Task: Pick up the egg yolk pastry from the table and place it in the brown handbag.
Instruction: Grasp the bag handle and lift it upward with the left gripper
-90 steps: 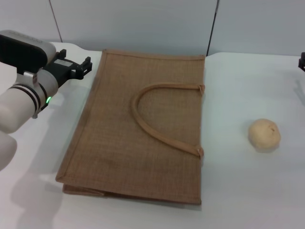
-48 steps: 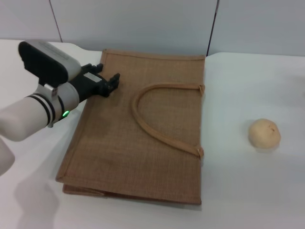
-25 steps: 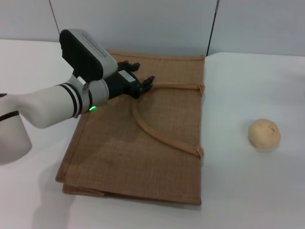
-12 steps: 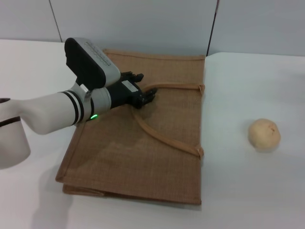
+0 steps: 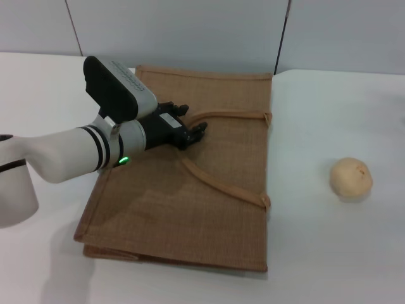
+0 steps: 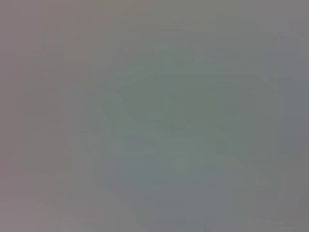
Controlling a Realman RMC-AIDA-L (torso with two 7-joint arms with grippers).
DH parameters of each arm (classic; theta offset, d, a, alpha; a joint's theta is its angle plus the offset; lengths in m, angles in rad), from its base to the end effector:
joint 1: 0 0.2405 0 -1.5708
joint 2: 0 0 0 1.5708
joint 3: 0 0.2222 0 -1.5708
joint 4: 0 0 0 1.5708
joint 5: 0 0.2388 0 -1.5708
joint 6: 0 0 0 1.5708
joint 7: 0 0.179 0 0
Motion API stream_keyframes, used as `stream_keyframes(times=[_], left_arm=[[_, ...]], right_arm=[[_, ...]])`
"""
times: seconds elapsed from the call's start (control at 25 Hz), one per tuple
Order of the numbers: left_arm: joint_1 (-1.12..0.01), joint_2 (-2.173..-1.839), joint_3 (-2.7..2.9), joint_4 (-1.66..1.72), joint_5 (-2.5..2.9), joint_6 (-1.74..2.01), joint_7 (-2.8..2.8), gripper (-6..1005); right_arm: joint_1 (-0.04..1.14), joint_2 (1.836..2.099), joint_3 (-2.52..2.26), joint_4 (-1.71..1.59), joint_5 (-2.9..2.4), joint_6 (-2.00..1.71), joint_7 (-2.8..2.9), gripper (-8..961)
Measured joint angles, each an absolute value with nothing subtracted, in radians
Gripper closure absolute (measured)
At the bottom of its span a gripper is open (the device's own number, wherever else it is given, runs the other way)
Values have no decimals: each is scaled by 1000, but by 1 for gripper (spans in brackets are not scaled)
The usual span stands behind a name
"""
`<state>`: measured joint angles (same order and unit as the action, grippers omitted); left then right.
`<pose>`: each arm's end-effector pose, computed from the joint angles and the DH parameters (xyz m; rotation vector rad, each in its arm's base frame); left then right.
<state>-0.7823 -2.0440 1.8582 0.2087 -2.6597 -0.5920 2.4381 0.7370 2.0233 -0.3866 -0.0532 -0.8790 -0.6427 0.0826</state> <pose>-0.2348 0.4404 -0.1067 -2.3414 -0.4159 -0.2852 0.3423 0.4591 0.0240 -1.5974 0.6448 0.2749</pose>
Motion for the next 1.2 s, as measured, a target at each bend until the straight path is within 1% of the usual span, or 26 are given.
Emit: stream_keyframes(times=[0.28,1.2], left_arm=[[-785,-2050,1894,209,-2667,-592,2414,434],[-785,-2046,1889,209,-2681,-535,2365,437]], right_arm=[[741,2023,-387,-51,-879,-643,83,103],[741,2023,-386,-51,-879,-643,83,104]])
